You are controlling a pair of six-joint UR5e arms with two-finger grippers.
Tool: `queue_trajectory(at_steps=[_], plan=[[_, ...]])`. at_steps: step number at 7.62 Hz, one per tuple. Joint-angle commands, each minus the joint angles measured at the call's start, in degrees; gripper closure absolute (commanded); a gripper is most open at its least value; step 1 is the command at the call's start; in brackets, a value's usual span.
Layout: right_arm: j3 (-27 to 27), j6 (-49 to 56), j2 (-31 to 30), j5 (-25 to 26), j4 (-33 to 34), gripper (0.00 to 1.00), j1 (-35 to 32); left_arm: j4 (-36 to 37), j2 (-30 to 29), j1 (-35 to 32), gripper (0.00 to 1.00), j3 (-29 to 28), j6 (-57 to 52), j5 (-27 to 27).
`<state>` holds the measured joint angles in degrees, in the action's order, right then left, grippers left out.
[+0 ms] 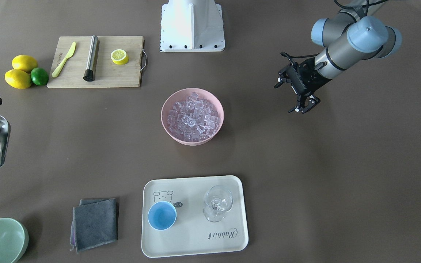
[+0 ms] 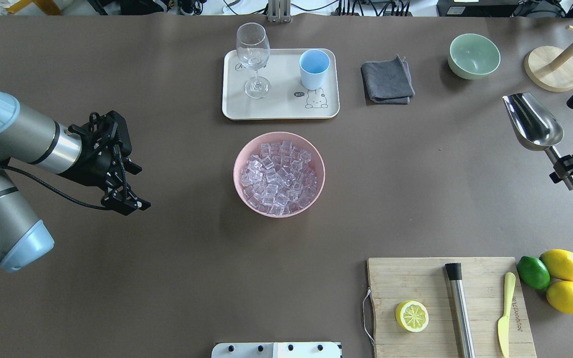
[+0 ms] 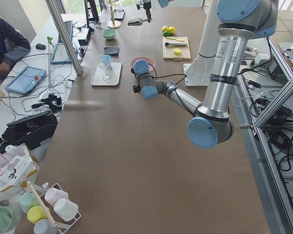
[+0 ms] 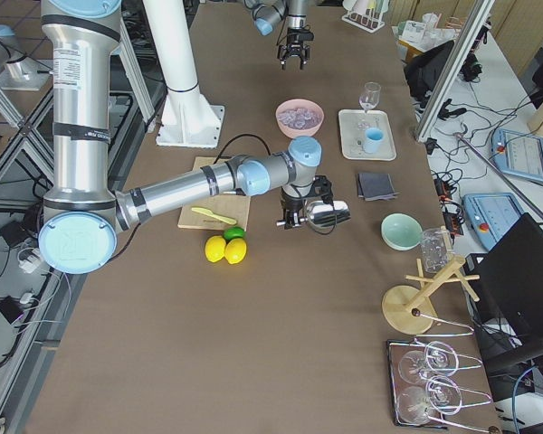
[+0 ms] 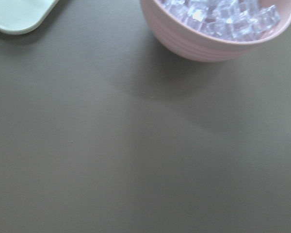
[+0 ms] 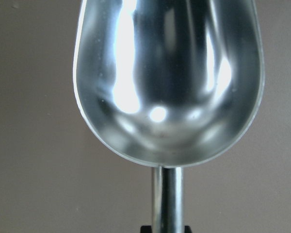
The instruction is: Put ice in cup with scoop
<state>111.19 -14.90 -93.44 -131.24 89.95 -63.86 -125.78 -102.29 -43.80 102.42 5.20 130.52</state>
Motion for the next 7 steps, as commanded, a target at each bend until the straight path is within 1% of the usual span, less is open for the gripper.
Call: queue_trajectory(at_steps=[1, 2, 3, 4, 6, 7], plan=[[9.20, 6.67, 1.77, 0.02, 1.19, 1.00, -0.56, -9.46, -0.71, 5.98, 0.00, -1.70, 0.07, -1.31], [10.00, 15.08, 2.73, 0.37, 1.37, 1.00, -0.47, -13.14, -1.32, 8.53, 0.00, -3.27, 0.07, -3.49], [11.06, 22.91, 6.13, 2.46, 4.76, 1.00, -0.04, -15.88, -2.64, 10.21, 0.00, -4.85, 0.07, -5.86], [13.07, 28.82, 10.26, 5.70, 12.19, 1.00, 1.45, -16.25, -3.78, 10.57, 0.00, -5.39, -0.19, -6.24], [19.30, 43.66, 21.23, 18.24, 35.00, 1.00, 6.96, -16.86, -5.98, 10.75, 0.00, -6.70, -0.28, -7.02], [19.85, 48.34, 24.24, 21.35, 41.12, 1.00, 8.65, -18.44, -7.47, 11.53, 0.00, -8.80, -0.37, -9.73]])
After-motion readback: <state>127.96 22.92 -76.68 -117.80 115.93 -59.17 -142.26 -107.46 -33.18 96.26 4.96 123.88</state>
